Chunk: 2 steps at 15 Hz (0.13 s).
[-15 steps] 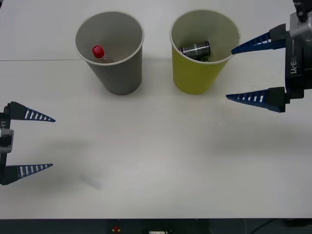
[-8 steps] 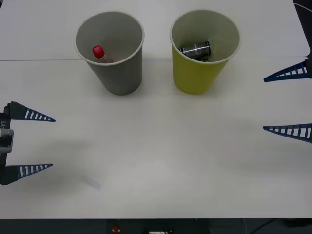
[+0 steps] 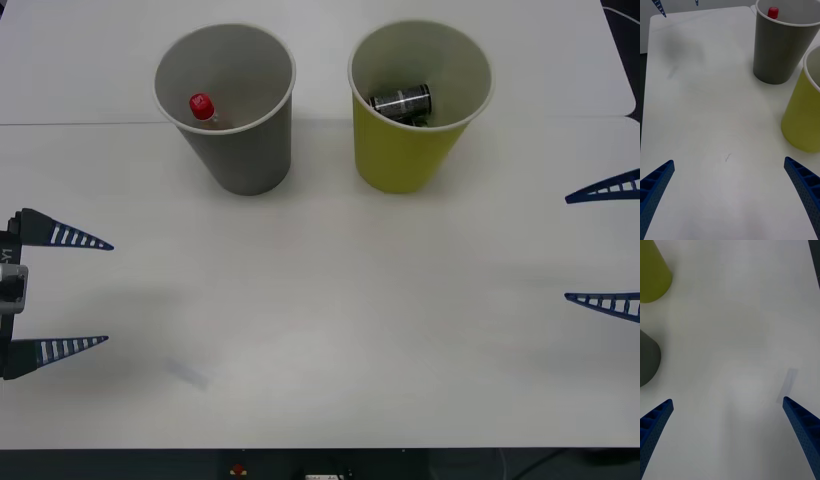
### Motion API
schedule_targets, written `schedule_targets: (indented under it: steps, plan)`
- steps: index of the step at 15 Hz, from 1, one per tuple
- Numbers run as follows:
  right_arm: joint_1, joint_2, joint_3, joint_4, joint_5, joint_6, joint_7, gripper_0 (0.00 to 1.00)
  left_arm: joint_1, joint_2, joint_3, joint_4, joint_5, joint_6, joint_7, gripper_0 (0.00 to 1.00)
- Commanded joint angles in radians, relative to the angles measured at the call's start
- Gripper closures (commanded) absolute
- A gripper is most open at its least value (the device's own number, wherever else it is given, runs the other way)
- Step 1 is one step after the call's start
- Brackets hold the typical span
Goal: Put the can into the green bin and the plastic bottle into the gray bin
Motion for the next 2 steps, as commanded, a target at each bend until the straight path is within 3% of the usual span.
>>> schedule_targets:
  steps: [1,2]
  plan:
    - [0.000,0.000,0.000,0.002,0.000,0.000,0.000,0.00,0.000,0.000,0.000,0.000,0.000,0.000,0.000,0.00]
    - [0.000,0.000,0.000,0.002,0.000,0.000,0.000,0.00,0.000,0.000,0.000,0.000,0.000,0.000,0.000,0.00]
